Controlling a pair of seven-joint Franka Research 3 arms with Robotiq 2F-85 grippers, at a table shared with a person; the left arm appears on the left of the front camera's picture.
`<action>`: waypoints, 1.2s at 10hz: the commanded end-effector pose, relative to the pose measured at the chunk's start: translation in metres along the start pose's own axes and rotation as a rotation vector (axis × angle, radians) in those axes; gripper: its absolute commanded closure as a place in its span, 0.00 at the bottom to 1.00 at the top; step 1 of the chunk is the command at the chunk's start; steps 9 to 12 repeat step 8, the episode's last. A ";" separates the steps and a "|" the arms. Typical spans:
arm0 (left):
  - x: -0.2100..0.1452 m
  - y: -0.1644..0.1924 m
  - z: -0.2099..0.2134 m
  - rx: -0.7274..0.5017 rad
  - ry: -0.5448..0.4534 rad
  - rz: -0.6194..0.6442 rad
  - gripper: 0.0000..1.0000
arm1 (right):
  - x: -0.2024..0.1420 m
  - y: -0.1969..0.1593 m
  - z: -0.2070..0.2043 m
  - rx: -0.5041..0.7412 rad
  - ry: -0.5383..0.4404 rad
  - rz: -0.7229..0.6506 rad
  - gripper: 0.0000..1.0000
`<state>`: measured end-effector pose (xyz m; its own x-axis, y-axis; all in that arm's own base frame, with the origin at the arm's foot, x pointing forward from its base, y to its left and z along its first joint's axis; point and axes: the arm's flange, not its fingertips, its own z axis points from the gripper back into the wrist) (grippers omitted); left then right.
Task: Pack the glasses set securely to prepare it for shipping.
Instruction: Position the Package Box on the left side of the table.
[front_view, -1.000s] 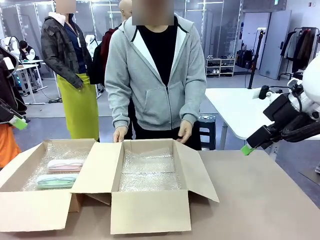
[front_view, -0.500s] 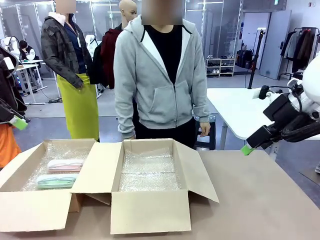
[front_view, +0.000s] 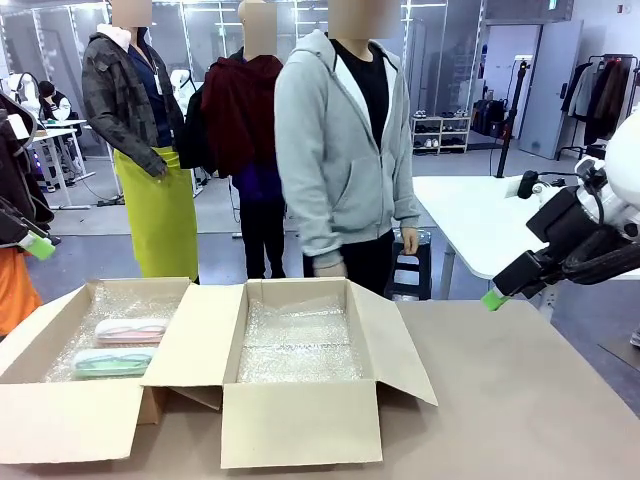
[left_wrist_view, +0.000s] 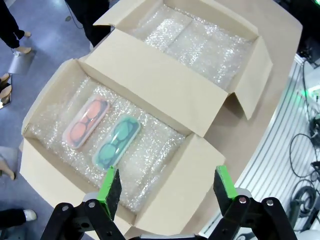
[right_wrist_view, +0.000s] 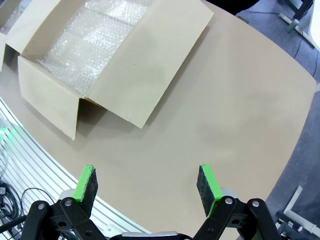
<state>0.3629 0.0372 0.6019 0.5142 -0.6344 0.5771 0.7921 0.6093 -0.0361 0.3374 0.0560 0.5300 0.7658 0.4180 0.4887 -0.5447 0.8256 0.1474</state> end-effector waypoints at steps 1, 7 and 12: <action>0.002 0.000 0.003 0.020 0.003 0.009 0.07 | -0.001 0.001 0.001 -0.009 0.006 -0.003 0.00; 0.002 0.000 0.003 0.020 0.003 0.009 0.07 | -0.001 0.001 0.001 -0.009 0.006 -0.003 0.00; 0.002 0.000 0.003 0.020 0.003 0.009 0.07 | -0.001 0.001 0.001 -0.009 0.006 -0.003 0.00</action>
